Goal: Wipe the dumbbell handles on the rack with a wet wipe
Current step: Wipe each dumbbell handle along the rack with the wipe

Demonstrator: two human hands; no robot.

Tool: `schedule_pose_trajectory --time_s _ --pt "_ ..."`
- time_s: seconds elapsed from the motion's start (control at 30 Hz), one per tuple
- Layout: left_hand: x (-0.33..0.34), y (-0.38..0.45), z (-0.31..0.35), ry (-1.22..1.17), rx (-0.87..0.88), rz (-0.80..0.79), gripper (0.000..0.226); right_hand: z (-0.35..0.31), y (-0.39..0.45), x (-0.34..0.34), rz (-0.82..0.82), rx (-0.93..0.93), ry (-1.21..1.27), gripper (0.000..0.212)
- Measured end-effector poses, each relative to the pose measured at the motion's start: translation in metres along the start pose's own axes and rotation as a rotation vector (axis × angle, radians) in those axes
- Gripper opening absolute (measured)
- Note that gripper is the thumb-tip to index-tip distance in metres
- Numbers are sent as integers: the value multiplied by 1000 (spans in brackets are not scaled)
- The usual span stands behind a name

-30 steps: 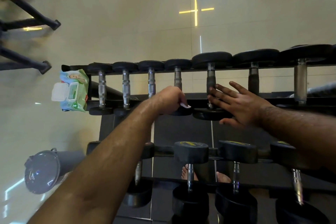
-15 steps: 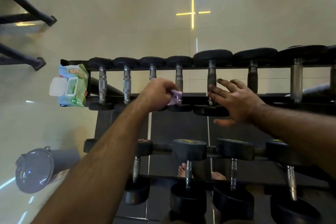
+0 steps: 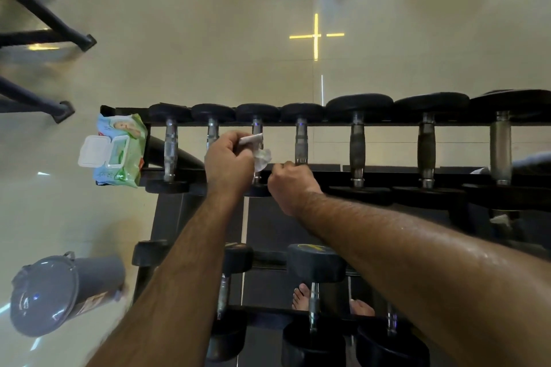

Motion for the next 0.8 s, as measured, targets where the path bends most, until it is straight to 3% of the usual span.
schedule_pose_trajectory --time_s 0.1,0.2,0.3,0.37,0.47,0.57,0.63,0.7,0.8 --pt "-4 -1 -7 6 18 9 21 7 -14 2 161 -11 84 28" --pt "-7 2 -11 -24 22 17 21 24 -45 12 345 117 189 31" --pt "-5 1 -11 -51 16 29 21 26 -62 21 359 232 374 31" --pt "-2 1 -8 -55 19 34 21 27 -60 20 297 259 455 31" --pt "10 5 -5 4 69 6 20 40 -60 12 180 85 370 42" --pt "22 7 8 126 205 4 25 89 -87 11 170 1 164 85" --pt "33 5 23 196 335 6 23 131 -115 27 23 16 115 117" --pt "50 4 36 265 460 -24 21 158 -136 48 -153 -33 92 125" --pt "80 7 46 423 592 -13 29 163 -143 67 -226 -112 101 126"
Point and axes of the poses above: each hand's wrist, its own y-axis towards the middle knuckle, its own x-axis out of the palm, z = x × y, the point moved 7 cm from there along y, towards the middle knuckle, and after that the axes turned 10 degrees about -x, right-handed, at the moved point
